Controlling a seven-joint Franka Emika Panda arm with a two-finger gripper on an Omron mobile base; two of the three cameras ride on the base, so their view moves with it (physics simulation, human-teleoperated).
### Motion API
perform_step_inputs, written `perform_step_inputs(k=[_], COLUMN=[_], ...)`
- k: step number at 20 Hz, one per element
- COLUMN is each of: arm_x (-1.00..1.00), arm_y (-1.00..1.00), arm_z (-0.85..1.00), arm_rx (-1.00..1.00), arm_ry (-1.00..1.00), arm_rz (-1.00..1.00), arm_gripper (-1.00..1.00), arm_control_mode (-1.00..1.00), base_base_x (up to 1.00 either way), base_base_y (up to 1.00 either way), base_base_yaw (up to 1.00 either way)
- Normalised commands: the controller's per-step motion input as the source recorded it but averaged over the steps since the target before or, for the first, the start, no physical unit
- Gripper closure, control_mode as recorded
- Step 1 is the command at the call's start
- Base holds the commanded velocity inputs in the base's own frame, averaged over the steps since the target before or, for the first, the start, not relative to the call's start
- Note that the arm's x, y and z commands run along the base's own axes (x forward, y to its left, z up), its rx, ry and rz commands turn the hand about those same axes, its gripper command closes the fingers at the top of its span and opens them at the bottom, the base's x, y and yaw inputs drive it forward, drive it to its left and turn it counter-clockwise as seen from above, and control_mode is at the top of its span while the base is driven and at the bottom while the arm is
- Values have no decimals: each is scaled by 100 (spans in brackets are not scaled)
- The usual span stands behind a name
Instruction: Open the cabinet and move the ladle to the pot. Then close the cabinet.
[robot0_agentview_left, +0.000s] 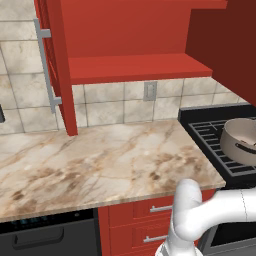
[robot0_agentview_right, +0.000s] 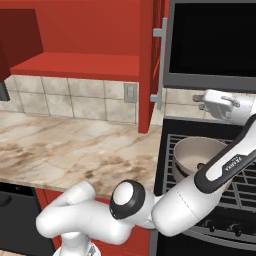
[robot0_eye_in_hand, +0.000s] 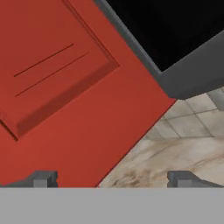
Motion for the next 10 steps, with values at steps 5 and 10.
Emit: perform_step_inputs(k=[5,10], arm_x=[-41,-16], arm_y=[74,74], arm_z=[0,3], arm_rx=[0,1], arm_ry=[-6,-4], arm_rz=[5,3], arm_gripper=[-100,-100], arm_control_mode=[-100,-100], base_base_x=[0,0], base_base_y=[0,0], base_base_yaw=[0,0])
